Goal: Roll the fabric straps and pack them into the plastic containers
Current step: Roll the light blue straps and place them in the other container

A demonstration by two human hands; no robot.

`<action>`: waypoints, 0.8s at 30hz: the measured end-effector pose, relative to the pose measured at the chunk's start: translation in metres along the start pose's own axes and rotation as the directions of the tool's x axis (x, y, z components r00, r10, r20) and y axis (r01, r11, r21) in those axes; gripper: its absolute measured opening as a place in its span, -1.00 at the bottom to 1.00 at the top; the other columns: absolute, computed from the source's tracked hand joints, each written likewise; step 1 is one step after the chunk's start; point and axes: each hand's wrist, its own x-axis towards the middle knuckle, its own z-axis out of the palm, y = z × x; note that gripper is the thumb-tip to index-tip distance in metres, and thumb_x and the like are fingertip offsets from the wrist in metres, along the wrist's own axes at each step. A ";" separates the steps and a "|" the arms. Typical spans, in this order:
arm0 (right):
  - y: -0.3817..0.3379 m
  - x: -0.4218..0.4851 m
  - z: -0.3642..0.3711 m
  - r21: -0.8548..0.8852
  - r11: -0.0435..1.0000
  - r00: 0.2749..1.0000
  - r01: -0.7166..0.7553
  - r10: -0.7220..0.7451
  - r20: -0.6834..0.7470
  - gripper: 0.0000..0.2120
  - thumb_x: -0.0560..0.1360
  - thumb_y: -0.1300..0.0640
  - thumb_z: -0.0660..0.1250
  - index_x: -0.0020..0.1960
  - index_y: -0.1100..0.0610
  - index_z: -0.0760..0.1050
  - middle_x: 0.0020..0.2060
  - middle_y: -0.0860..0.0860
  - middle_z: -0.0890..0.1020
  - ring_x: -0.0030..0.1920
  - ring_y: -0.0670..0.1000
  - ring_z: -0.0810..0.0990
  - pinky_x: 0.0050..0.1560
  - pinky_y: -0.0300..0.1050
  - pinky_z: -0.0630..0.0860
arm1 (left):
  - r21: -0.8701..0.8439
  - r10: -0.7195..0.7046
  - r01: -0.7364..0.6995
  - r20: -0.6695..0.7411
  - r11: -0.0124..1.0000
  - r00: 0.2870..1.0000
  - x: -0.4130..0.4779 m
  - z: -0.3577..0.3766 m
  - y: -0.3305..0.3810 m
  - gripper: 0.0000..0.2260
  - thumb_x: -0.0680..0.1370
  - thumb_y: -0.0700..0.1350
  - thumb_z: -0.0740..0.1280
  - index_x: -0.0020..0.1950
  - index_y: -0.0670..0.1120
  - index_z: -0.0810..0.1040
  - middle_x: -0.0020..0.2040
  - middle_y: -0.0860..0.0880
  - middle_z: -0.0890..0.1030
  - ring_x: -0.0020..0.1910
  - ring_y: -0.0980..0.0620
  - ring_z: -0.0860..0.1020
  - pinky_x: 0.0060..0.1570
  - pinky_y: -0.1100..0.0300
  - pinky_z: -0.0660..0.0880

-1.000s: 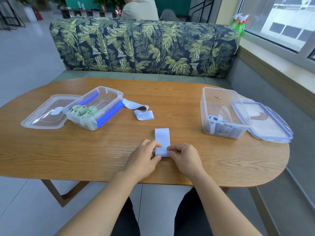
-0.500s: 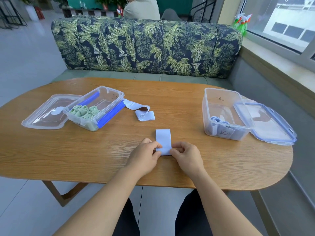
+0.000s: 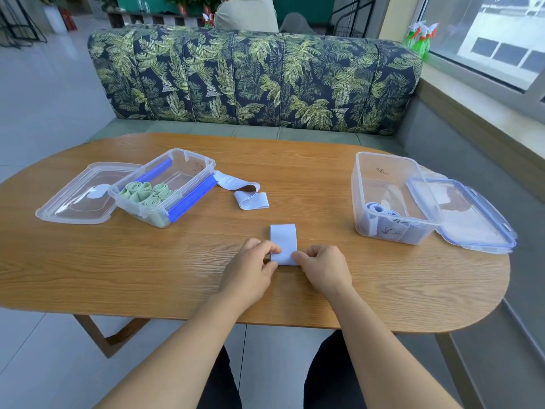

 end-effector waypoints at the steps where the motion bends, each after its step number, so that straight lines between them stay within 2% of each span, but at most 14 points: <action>1: 0.000 0.000 0.000 0.007 1.000 1.000 0.001 -0.001 -0.001 -0.77 0.46 -0.07 0.34 -0.32 0.00 0.48 -0.35 -0.07 0.59 -0.26 0.00 0.54 -0.24 -0.14 0.41 | -0.001 -0.007 0.007 0.002 1.000 1.000 0.002 0.000 0.000 -0.83 0.56 -0.10 0.32 0.11 0.12 0.53 0.06 0.16 0.43 -0.17 0.14 0.48 -0.01 0.08 0.52; 10: -0.001 0.002 0.001 -0.007 1.000 1.000 -0.015 0.015 -0.021 -0.76 0.41 -0.13 0.36 -0.31 0.01 0.51 -0.32 -0.07 0.63 -0.20 0.00 0.60 -0.20 -0.12 0.46 | 0.015 -0.048 0.048 0.032 0.999 0.998 0.014 -0.002 -0.002 -0.81 0.60 -0.02 0.25 0.20 0.10 0.54 0.10 0.12 0.47 0.01 0.11 0.50 0.08 0.08 0.49; 14: -0.004 0.005 -0.001 0.002 0.999 0.999 -0.035 0.035 -0.014 -0.72 0.41 -0.14 0.36 -0.34 0.02 0.49 -0.30 -0.05 0.65 -0.23 0.01 0.59 -0.22 -0.13 0.44 | 0.028 -0.047 0.047 0.001 0.999 0.999 0.009 0.000 -0.003 -0.75 0.58 0.03 0.27 0.27 0.16 0.45 0.13 0.19 0.42 -0.09 0.14 0.52 0.03 0.06 0.51; 17: -0.006 0.009 -0.002 0.004 0.999 0.999 -0.044 0.044 -0.004 -0.72 0.42 -0.13 0.36 -0.33 0.03 0.48 -0.30 -0.04 0.65 -0.25 0.01 0.58 -0.23 -0.12 0.44 | 0.014 -0.047 0.048 -0.042 0.999 0.998 0.006 0.003 -0.004 -0.80 0.56 0.00 0.30 0.16 0.21 0.44 0.09 0.22 0.41 -0.17 0.19 0.53 -0.04 0.05 0.53; 20: -0.008 0.011 -0.002 0.008 0.999 0.999 -0.045 0.045 -0.011 -0.71 0.41 -0.14 0.36 -0.35 0.04 0.49 -0.33 -0.03 0.63 -0.27 0.01 0.56 -0.24 -0.12 0.43 | 0.009 -0.065 0.066 -0.067 0.998 0.996 0.008 0.004 -0.004 -0.84 0.57 0.00 0.30 0.11 0.22 0.46 0.07 0.21 0.43 -0.15 0.20 0.54 -0.06 0.07 0.53; 24: -0.005 0.012 0.001 0.022 0.999 0.998 -0.036 0.037 -0.042 -0.69 0.42 -0.17 0.31 -0.33 0.04 0.51 -0.29 -0.02 0.68 -0.24 0.02 0.59 -0.18 -0.08 0.48 | 0.022 -0.092 0.094 -0.069 0.995 0.993 0.012 0.003 -0.003 -0.83 0.58 0.03 0.26 0.16 0.21 0.48 0.07 0.19 0.45 -0.10 0.18 0.54 -0.04 0.09 0.52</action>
